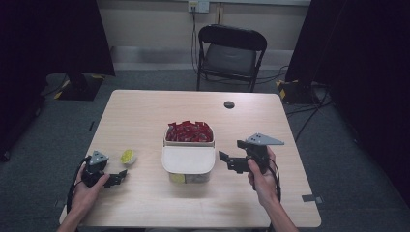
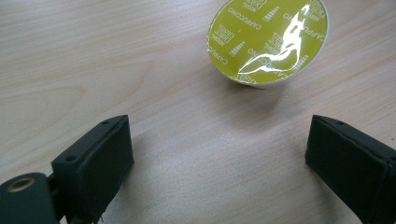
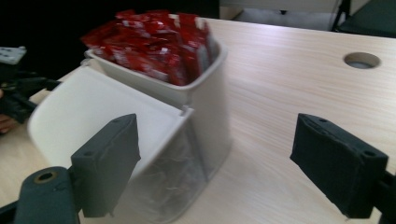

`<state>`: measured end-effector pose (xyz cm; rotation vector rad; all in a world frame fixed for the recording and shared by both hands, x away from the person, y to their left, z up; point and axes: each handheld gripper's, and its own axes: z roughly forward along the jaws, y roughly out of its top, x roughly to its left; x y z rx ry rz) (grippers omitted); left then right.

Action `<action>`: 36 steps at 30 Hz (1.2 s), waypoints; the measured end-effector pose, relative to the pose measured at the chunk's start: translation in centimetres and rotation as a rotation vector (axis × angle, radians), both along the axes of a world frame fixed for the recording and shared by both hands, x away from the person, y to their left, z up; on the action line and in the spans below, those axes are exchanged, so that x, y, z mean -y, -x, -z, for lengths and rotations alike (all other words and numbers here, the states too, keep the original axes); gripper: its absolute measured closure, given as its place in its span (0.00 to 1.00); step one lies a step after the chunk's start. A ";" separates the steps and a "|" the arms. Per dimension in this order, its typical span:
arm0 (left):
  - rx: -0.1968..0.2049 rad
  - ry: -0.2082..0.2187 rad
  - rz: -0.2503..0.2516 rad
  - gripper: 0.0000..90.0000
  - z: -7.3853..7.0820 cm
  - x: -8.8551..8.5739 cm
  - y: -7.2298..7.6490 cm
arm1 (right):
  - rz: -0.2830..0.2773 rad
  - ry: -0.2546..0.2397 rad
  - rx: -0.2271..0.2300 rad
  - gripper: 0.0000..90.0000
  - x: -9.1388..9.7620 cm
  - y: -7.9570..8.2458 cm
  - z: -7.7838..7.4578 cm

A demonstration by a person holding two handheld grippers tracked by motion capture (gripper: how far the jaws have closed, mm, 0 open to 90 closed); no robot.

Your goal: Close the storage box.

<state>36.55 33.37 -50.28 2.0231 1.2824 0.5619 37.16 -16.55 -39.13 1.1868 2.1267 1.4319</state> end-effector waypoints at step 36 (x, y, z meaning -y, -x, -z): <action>-0.002 0.016 -0.012 0.06 0.1 0.0 0.0 | 0.421 0.258 -0.189 0.16 11.8 -2.5 8.9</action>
